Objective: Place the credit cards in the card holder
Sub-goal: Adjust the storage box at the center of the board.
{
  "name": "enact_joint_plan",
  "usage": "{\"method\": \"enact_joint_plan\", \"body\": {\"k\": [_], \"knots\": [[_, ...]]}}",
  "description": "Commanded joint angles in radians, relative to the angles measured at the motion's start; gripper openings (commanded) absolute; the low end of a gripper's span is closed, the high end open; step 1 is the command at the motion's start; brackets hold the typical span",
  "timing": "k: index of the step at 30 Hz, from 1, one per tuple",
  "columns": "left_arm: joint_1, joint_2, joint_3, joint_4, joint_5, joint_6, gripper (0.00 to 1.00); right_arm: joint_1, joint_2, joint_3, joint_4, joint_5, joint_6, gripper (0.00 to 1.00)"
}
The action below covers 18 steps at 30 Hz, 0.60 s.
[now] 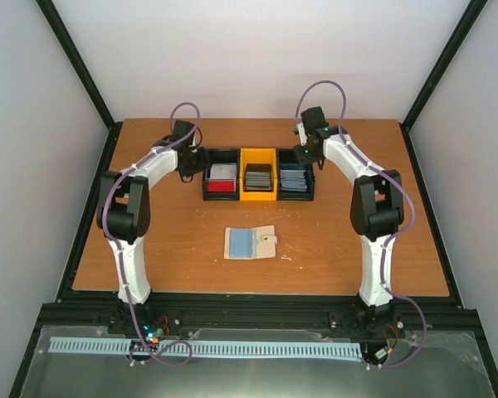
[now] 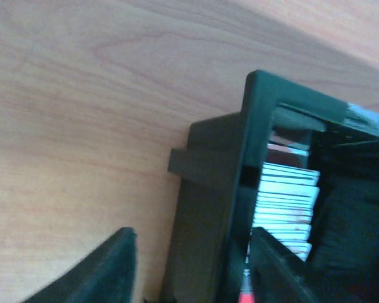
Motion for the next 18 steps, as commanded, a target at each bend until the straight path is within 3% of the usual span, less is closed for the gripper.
{"method": "enact_joint_plan", "body": {"k": [1, 7, 11, 18], "knots": [[-0.001, 0.075, 0.105, -0.030, -0.040, 0.092, 0.42, -0.003, -0.036, -0.016, -0.017, 0.026, 0.109, 0.38], [-0.001, 0.098, 0.098, 0.027, -0.014, 0.290, 0.21, -0.003, -0.131, -0.099, 0.006, -0.099, 0.172, 0.37], [-0.002, 0.101, 0.100, 0.058, 0.051, 0.395, 0.08, -0.004, -0.220, -0.196, 0.060, -0.215, 0.130, 0.37], [-0.005, 0.097, 0.148, 0.078, 0.184, 0.505, 0.01, -0.004, -0.303, -0.226, 0.008, -0.243, -0.034, 0.47]]}}
